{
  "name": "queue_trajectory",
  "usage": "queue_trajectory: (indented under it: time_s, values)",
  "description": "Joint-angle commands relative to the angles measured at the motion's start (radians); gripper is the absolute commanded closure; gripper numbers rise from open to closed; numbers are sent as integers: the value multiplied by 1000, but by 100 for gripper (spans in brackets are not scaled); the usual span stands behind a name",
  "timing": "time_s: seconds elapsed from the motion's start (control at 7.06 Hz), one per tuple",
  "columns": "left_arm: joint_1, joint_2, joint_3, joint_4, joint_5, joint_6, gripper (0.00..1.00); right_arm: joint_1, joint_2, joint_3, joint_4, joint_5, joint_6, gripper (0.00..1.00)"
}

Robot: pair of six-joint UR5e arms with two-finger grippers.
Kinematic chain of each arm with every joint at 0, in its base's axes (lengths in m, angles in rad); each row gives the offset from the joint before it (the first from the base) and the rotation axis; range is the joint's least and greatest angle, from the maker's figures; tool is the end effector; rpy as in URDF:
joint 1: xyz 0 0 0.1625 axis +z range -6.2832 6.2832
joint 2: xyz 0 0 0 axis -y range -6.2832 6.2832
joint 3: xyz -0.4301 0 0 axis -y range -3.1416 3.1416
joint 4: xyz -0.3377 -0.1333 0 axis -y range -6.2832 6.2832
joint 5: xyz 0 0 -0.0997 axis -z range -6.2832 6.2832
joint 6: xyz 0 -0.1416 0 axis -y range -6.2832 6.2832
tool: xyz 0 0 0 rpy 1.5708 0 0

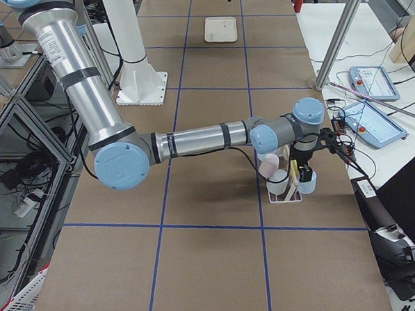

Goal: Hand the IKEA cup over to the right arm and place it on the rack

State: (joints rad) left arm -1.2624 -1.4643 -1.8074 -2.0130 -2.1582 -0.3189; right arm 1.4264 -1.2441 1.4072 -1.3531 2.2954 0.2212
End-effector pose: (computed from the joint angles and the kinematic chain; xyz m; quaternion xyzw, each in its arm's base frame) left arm 0.0803 -0.4328 0.5914 0.1713 0.3475 0.0769 0.9187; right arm -0.0478 -0.6026 0.5764 0.1108 -0.3744 -0.0318 0.9201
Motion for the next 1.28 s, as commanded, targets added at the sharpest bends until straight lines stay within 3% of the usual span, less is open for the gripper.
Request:
queue_trajectory:
  time_s: [0.0,0.14,0.42,0.85,1.13]
  values:
    - [-58,-2,3,64,-57,72,0,19,-173,312,-198,9,-2,1]
    - [-86,-16,5,138,-55,149,0,22,-207,451,-375,6,-12,1]
    - [-144,-40,13,253,-67,217,0,22,-378,567,-414,-4,-25,1]
    - [-239,-18,138,261,-256,309,0,20,-426,546,-412,4,-89,1]
    - [-249,-28,140,261,-256,290,0,20,-410,471,-412,4,-77,1]
